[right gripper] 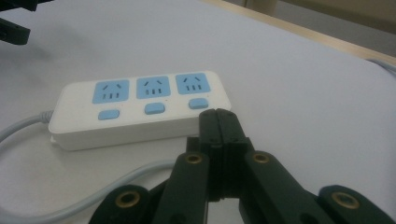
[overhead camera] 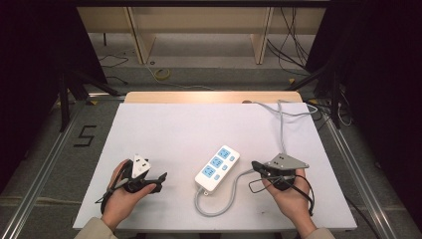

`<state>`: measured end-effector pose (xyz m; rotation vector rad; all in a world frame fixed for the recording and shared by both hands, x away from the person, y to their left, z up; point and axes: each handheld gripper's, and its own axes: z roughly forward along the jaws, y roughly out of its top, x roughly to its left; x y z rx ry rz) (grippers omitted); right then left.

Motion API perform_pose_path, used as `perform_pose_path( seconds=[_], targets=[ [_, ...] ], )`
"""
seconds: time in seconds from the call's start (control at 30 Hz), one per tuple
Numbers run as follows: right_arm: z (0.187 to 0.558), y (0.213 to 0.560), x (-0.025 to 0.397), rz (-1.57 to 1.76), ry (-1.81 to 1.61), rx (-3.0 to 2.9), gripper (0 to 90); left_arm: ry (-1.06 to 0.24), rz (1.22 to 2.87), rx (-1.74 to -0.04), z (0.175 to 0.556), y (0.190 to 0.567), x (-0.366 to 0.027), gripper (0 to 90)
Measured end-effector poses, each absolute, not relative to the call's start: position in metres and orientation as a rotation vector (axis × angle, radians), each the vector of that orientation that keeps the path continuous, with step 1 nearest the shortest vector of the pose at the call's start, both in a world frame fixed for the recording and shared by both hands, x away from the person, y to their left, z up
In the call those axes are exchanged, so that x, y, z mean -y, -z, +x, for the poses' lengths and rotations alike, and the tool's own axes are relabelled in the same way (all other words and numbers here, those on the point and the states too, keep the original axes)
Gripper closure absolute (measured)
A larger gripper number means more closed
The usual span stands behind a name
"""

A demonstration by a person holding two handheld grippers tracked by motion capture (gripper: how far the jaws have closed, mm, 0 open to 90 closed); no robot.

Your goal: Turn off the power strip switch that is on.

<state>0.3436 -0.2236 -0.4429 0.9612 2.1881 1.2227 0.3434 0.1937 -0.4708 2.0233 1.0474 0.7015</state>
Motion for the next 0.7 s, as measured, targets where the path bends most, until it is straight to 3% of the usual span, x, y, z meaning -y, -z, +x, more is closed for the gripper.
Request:
perform_pose_path(
  seconds=[0.7],
  targets=[
    [0.347,0.441,0.213,0.932,-1.224,-2.220,90.0,-0.701,2.027,-1.044,0.343,0.471,-0.193,19.9]
  ],
)
